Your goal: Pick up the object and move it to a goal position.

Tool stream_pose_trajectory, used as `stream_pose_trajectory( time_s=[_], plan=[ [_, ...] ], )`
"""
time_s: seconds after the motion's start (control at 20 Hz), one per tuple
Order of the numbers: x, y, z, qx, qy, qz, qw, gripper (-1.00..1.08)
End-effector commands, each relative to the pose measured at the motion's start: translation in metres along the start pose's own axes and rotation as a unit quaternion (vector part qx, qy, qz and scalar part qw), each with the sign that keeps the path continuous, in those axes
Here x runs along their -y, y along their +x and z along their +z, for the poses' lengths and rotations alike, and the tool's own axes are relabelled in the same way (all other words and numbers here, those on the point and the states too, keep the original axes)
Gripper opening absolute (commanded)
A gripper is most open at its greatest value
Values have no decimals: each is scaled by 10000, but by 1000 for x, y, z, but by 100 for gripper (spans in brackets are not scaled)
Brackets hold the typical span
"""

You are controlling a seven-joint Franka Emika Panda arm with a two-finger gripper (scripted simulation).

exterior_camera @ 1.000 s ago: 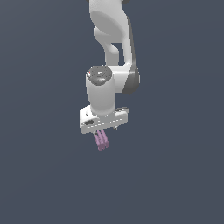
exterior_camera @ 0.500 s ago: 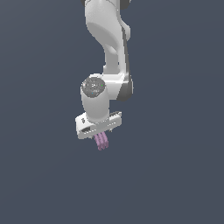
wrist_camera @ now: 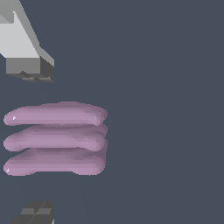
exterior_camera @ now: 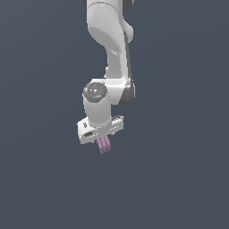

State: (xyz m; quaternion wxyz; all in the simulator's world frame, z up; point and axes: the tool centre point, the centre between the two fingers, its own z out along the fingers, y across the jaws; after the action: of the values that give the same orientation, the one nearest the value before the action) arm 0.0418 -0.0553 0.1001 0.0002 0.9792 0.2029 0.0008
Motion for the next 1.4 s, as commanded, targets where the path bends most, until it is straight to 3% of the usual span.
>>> stream_pose_trajectory(
  time_s=[0.0,0.55,0.6,1.35],
  plan=[
    [0,-1,11,6,3,-3,10000,100],
    [0,0,42,7,3,-20,10000,100],
    [0,0,42,7,3,-20,10000,-100],
    [3,0,36,9,3,-17,10000,-100]
  ],
)
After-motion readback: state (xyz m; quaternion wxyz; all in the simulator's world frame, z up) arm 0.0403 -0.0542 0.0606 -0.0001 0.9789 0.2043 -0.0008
